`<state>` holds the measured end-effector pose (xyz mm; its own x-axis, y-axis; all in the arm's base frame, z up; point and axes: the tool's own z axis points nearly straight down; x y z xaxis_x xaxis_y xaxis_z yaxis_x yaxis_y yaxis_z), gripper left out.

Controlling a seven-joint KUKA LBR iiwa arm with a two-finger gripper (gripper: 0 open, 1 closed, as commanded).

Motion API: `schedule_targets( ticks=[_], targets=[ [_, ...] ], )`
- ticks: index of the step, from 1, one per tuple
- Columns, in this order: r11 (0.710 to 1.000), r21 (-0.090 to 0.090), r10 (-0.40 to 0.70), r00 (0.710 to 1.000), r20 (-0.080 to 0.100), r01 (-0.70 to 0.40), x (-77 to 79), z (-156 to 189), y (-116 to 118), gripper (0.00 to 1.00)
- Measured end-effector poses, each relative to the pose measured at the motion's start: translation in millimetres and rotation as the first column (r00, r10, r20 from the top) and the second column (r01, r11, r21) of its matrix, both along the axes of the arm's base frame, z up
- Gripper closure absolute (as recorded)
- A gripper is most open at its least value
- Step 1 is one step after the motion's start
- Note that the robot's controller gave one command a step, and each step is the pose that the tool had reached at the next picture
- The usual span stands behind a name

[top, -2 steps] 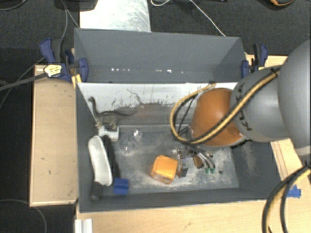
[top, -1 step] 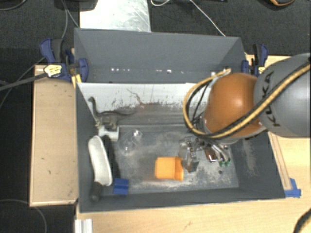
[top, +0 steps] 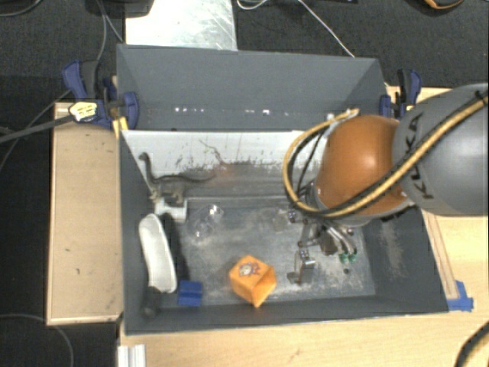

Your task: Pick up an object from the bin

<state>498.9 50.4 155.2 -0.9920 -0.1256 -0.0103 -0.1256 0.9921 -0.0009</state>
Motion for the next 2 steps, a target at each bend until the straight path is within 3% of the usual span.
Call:
schedule_targets(
  ticks=[1,2],
  targets=[
    [1.0,0.0,0.001,1.0,0.0,-0.001,0.0,0,0,0.0],
    [0.99,-0.001,0.142,0.99,0.004,-0.142,-16.3,-66,45,0.0]
  ],
)
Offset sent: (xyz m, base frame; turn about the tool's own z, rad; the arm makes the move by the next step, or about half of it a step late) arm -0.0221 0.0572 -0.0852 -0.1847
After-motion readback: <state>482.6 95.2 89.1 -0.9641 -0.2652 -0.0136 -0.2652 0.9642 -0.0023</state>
